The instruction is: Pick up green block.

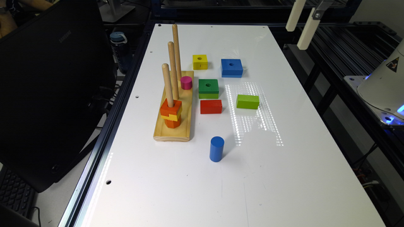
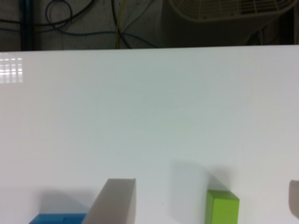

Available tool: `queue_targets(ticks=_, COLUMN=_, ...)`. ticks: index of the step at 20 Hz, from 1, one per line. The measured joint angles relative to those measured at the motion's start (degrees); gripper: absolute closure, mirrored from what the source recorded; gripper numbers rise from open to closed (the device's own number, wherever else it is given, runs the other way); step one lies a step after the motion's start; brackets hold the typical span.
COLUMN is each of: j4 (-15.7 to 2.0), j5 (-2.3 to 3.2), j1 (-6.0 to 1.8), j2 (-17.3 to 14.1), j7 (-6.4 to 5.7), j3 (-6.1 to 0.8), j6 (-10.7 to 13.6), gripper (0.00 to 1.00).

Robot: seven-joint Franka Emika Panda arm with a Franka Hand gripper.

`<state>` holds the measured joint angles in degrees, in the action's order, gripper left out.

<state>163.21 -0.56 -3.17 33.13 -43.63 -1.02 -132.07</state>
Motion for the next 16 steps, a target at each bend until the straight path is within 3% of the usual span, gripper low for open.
queue_targets(ticks=4, j4=-1.70, j5=0.10, j1=-0.79, j2=-2.7, j7=0.58, j3=0.01, j6=-0.9, gripper=0.00)
queue_targets(ticks=9, j4=-3.72, j5=0.10, j1=-2.41, j2=-5.2, j7=2.15, j3=0.01, j6=-1.1, gripper=0.00)
queue_targets(ticks=13, j4=-4.22, j5=0.17, j1=-2.74, j2=-5.9, j7=2.34, j3=0.02, j6=-1.2, gripper=0.00)
queue_targets(ticks=16, j4=-4.56, j5=0.26, j1=-3.97, j2=-6.1, j7=3.61, j3=0.09, j6=-1.2, gripper=0.00)
